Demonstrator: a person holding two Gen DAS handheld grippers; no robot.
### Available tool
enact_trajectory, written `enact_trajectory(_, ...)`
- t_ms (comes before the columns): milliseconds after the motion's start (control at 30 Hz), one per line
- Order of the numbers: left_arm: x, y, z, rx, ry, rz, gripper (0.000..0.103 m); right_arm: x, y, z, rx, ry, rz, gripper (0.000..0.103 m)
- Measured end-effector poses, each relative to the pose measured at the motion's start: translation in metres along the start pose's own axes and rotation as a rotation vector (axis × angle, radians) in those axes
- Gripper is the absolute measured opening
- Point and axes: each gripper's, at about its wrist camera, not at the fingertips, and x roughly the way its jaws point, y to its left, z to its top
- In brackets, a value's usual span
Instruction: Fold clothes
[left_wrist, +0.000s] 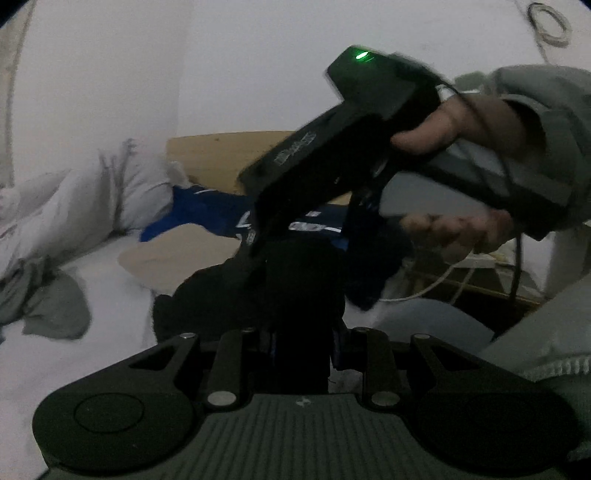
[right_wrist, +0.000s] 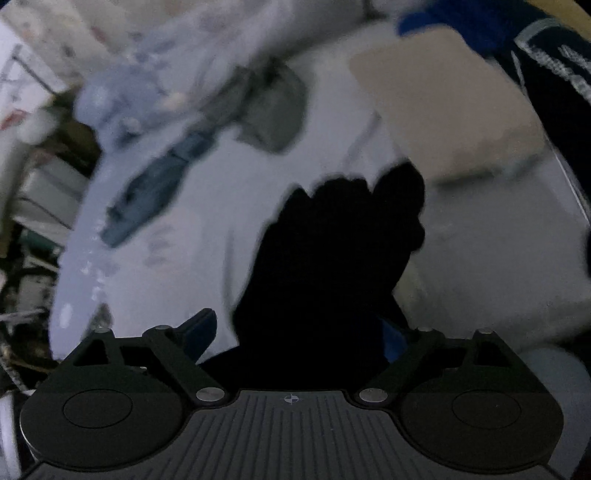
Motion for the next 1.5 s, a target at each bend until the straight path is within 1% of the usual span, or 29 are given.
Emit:
enact_trajectory(133,0.004,-0.017,-0.001,0.086,0.003,-0.066,0.027,0.007,0.000,-0.008,-0.006,0.051,-0.067,0.092)
enact_trajectory(233,0.005,-0.022,-0.002,0.126,-0.002,-0.104,0.027,0.021,0.002,-0.005,-0.031,0.094,-0.137,0.091)
enact_trajectory(267,0.004,-0.023,-0.002,0.143,-0.006,-0.115,0.027,0.025,-0.001,-0.003,-0.034,0.102,-0.158,0.087)
enact_trajectory(300,0.003,-0.024,-0.003,0.164,-0.007,-0.122,0.027,0.031,-0.003,-0.002,-0.036,0.109,-0.180,0.080)
enact_trajectory(333,0.002,-0.025,-0.004,0.186,-0.007,-0.127,0.027,0.036,-0.005,0.000,-0.041,0.112,-0.193,0.076)
enact_trajectory(367,0.003,-0.024,-0.005,0.193,0.000,-0.123,0.027,0.040,-0.003,-0.001,-0.066,0.107,-0.192,0.060)
enact_trajectory(400,0.003,-0.021,-0.005,0.184,0.007,-0.120,0.028,0.041,0.002,-0.001,-0.116,0.098,-0.192,0.042)
enact_trajectory(433,0.004,-0.017,-0.005,0.171,0.013,-0.117,0.029,0.042,0.008,-0.002,-0.165,0.089,-0.192,0.036)
enact_trajectory(467,0.002,-0.013,-0.005,0.158,0.010,-0.117,0.030,0.041,0.014,-0.004,-0.205,0.072,-0.187,0.028)
enact_trajectory(500,0.000,-0.008,-0.005,0.148,0.002,-0.122,0.032,0.037,0.020,-0.007,-0.230,0.044,-0.174,0.024)
enact_trajectory(567,-0.005,0.000,-0.002,0.126,-0.014,-0.143,0.038,0.027,0.031,-0.011,-0.269,-0.011,-0.147,0.021)
enact_trajectory(600,-0.008,0.005,-0.001,0.114,-0.024,-0.158,0.044,0.021,0.034,-0.012,-0.266,-0.037,-0.134,0.021)
enact_trajectory(633,-0.010,0.010,0.000,0.098,-0.033,-0.167,0.054,0.016,0.037,-0.013,-0.267,-0.061,-0.122,0.021)
enact_trajectory(667,-0.012,0.015,0.001,0.080,-0.040,-0.174,0.059,0.009,0.039,-0.013,-0.268,-0.089,-0.109,0.020)
enact_trajectory(700,-0.014,0.021,0.002,0.063,-0.048,-0.182,0.068,0.002,0.041,-0.014,-0.264,-0.125,-0.087,0.020)
enact_trajectory(733,-0.017,0.029,0.002,0.036,-0.061,-0.188,0.080,-0.006,0.043,-0.014,-0.263,-0.159,-0.070,0.020)
enact_trajectory(800,-0.021,0.045,0.003,-0.033,-0.090,-0.191,0.091,-0.025,0.047,-0.012,-0.264,-0.225,-0.052,0.020)
enact_trajectory(867,-0.026,0.068,0.003,-0.137,-0.127,-0.196,0.100,-0.047,0.050,-0.006,-0.259,-0.301,-0.032,0.019)
enact_trajectory(900,-0.027,0.078,0.002,-0.192,-0.146,-0.184,0.103,-0.057,0.052,-0.004,-0.259,-0.336,-0.024,0.019)
enact_trajectory(967,-0.029,0.102,0.000,-0.320,-0.171,-0.164,0.103,-0.068,0.051,0.007,-0.261,-0.379,-0.027,0.019)
enact_trajectory(1033,-0.027,0.127,-0.002,-0.438,-0.178,-0.143,0.103,-0.074,0.048,0.020,-0.263,-0.409,-0.039,0.019)
enact_trajectory(1100,-0.025,0.146,-0.005,-0.528,-0.180,-0.112,0.103,-0.081,0.046,0.033,-0.266,-0.440,-0.052,0.019)
enact_trajectory(1133,-0.024,0.153,-0.007,-0.553,-0.181,-0.096,0.103,-0.085,0.044,0.039,-0.267,-0.455,-0.058,0.019)
enact_trajectory(1167,-0.024,0.159,-0.008,-0.573,-0.183,-0.080,0.103,-0.088,0.043,0.046,-0.269,-0.470,-0.065,0.019)
enact_trajectory(1267,-0.023,0.172,-0.010,-0.589,-0.186,-0.042,0.103,-0.098,0.039,0.065,-0.272,-0.515,-0.083,0.019)
enact_trajectory(1367,-0.023,0.179,-0.010,-0.605,-0.185,-0.021,0.103,-0.105,0.035,0.086,-0.271,-0.561,-0.099,0.019)
enact_trajectory(1500,-0.024,0.183,-0.012,-0.626,-0.171,-0.012,0.103,-0.089,0.028,0.134,-0.231,-0.626,-0.087,0.019)
